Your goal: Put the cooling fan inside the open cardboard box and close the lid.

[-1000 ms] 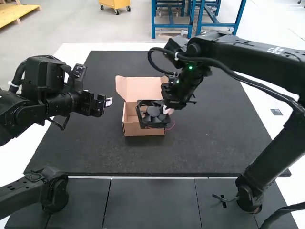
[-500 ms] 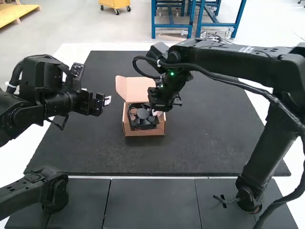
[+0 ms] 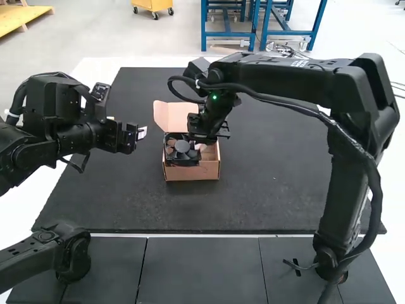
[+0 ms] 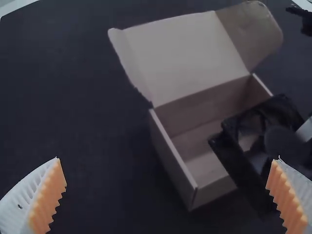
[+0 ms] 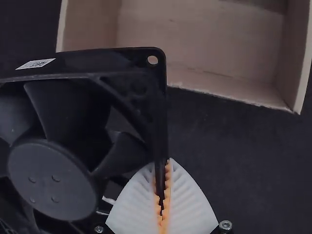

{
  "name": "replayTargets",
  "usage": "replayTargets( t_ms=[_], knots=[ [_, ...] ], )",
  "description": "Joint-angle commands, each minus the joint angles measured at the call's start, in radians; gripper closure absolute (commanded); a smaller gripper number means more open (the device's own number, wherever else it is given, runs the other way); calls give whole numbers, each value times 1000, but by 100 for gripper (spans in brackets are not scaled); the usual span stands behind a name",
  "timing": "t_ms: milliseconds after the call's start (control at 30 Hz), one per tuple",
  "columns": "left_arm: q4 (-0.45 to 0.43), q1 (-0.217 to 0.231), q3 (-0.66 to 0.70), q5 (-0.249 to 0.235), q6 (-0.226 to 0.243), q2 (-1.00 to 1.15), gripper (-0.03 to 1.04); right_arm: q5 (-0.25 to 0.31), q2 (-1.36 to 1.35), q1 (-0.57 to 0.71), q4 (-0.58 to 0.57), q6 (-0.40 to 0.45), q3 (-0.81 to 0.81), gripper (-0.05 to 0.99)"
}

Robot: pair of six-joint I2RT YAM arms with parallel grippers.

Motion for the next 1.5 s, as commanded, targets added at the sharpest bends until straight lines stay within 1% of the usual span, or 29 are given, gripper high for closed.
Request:
replayTargets(
  t_ms=[0,333,733,1233,1467],
  knots=[
    [11,10,2,-9,13,-12,4,35,8,-16,2,14,41,95],
    [13,10,2,-11,16,-14,4,58,48,-96,33,-23,60,96],
    [16,10,-1,-11,16,-12,4,58,117,-105,37,-79,110,96],
    [20,10,-6,-11,16,-15,4,72,200,-106,44,-93,163,96],
    [22,10,-10,-11,16,-15,4,92,226,-120,88,-92,181,96]
  ],
)
